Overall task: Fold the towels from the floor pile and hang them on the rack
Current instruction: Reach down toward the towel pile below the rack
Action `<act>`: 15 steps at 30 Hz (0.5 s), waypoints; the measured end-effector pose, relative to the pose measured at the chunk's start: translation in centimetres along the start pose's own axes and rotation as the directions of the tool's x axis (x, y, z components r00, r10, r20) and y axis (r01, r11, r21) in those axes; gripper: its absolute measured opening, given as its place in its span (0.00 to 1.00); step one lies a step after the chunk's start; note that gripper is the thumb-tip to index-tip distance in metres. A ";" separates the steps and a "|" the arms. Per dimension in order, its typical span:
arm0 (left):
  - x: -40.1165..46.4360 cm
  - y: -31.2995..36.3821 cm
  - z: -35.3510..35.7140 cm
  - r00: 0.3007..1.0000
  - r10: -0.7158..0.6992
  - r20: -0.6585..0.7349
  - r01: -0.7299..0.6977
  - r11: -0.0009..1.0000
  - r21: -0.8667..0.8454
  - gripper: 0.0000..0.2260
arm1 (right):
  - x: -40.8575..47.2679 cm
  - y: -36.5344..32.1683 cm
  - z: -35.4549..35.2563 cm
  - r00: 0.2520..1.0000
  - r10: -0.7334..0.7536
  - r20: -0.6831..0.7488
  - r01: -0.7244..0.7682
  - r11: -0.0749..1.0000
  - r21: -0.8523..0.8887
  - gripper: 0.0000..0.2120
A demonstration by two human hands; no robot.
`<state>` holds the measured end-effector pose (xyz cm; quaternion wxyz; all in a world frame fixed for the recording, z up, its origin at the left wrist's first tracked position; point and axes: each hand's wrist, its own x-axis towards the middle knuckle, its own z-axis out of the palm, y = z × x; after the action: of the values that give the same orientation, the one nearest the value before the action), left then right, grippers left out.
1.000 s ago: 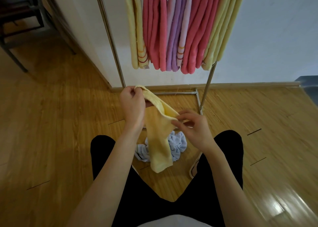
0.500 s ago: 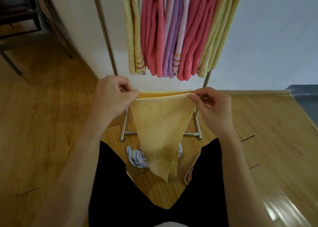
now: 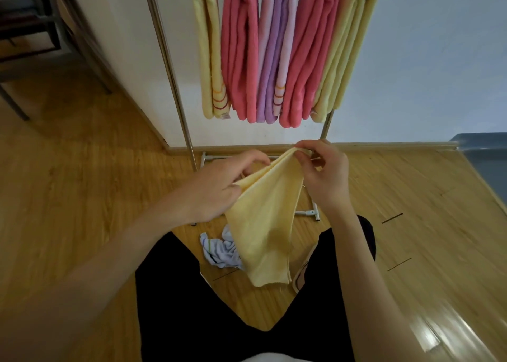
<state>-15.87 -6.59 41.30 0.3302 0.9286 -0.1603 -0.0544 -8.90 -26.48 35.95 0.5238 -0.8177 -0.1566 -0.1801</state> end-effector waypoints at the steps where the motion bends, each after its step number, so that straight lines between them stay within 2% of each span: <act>1: -0.2 0.1 0.2 0.998 0.029 0.054 -0.031 0.999 0.036 0.27 | 0.0 0.0 0.1 1.000 0.007 0.013 -0.007 1.000 0.003 0.07; 4: -0.3 0.3 0.5 0.981 0.062 0.185 -0.083 0.991 0.108 0.25 | 0.0 0.0 0.2 0.999 0.001 0.051 -0.002 1.000 0.009 0.07; 7: -0.2 0.5 0.2 0.957 0.042 0.286 -0.067 0.995 0.078 0.20 | 0.0 -0.2 0.3 0.996 0.002 0.086 -0.006 0.999 0.037 0.08; 9: -0.2 0.6 -0.2 0.920 0.052 0.388 -0.080 0.995 0.058 0.20 | 0.0 -0.2 0.2 0.990 0.000 0.144 -0.008 0.998 0.058 0.08; 11: -0.1 0.5 -0.3 0.882 0.058 0.468 -0.121 0.987 0.106 0.23 | -0.1 -0.2 0.3 0.980 -0.006 0.201 -0.008 0.998 0.067 0.08; 13: 0.2 0.3 0.0 0.880 0.085 0.468 -0.204 0.956 0.210 0.24 | -0.2 -0.2 0.5 0.975 0.000 0.223 -0.017 0.997 0.073 0.08; 15: 0.6 0.0 0.4 0.900 0.146 0.410 -0.280 0.916 0.287 0.19 | -0.3 0.0 0.6 0.975 0.011 0.223 -0.030 0.996 0.080 0.08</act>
<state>-15.43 -7.07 40.98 0.1321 0.9194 -0.3302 -0.1678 -9.06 -25.94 35.64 0.5382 -0.8119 -0.2132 -0.0754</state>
